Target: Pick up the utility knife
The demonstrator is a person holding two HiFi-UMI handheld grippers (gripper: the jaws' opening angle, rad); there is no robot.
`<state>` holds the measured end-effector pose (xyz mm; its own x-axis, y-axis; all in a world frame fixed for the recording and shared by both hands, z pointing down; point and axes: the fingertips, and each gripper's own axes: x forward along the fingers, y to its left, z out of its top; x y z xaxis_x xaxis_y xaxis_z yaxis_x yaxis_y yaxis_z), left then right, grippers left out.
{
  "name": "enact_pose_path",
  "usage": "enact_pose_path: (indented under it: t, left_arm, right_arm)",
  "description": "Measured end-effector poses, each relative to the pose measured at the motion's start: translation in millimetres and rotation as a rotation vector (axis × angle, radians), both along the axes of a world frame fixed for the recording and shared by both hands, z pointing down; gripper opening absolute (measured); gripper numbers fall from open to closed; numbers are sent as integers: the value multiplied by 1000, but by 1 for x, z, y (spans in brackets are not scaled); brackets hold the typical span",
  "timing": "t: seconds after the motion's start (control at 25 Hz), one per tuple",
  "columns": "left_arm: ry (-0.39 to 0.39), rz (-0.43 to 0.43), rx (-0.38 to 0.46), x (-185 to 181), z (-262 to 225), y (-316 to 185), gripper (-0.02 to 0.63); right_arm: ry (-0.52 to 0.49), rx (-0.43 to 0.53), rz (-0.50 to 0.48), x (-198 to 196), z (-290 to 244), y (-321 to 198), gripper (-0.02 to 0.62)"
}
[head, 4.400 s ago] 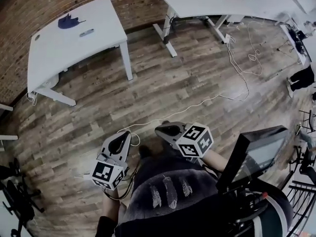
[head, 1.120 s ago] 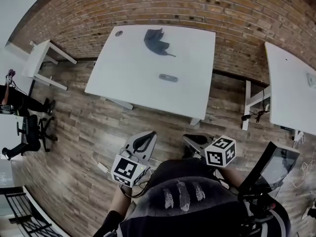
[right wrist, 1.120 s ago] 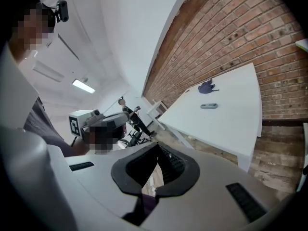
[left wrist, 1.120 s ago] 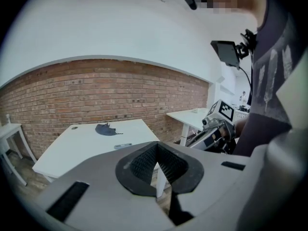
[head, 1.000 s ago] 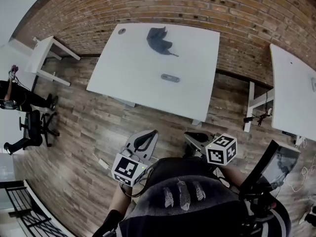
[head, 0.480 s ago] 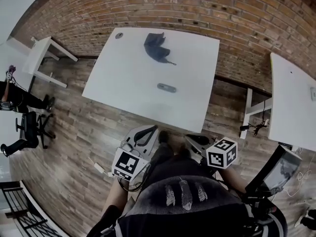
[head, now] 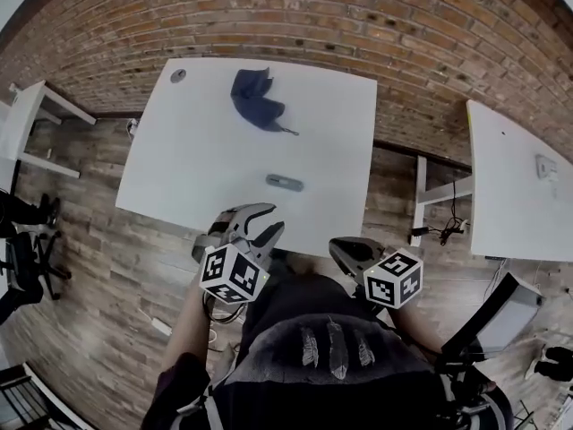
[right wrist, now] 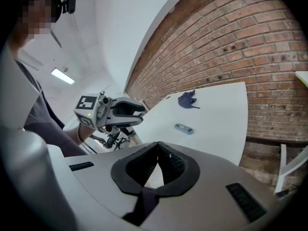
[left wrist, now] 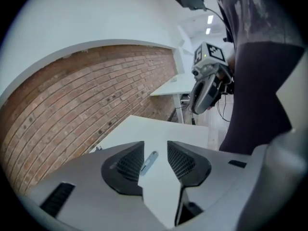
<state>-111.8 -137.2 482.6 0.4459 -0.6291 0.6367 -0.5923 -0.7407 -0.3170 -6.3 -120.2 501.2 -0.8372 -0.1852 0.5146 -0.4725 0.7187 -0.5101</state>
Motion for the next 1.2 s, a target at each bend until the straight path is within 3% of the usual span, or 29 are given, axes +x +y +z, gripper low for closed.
enact_pose_path:
  t: [0.12,0.24,0.4,0.64,1.04,1.2]
  left_arm:
    - [-16,91,-66,-13,30,-33,207]
    - [-90,198,-123,-25,63,-63,258]
    - [-200,319,-166,-28,95,-88,262]
    - [-281,456,-239,-27,141,-97,261]
    - [-232,526,-399,-19,171,-98,250]
    - [-182,517,-497,-20,176,-93,201]
  right_arm:
    - [30,-1,37,-11,-1,-15,-2]
    - [60,-6,81,-19,1,-26,-2]
    - [94,8,159,-19,-2,-38,-2]
    - [127,2,242,-24,-1,-41,-2]
    - [150,-17,318,-19,6,-41,-2]
    - [130,-25,288,-20,9,-46,-2]
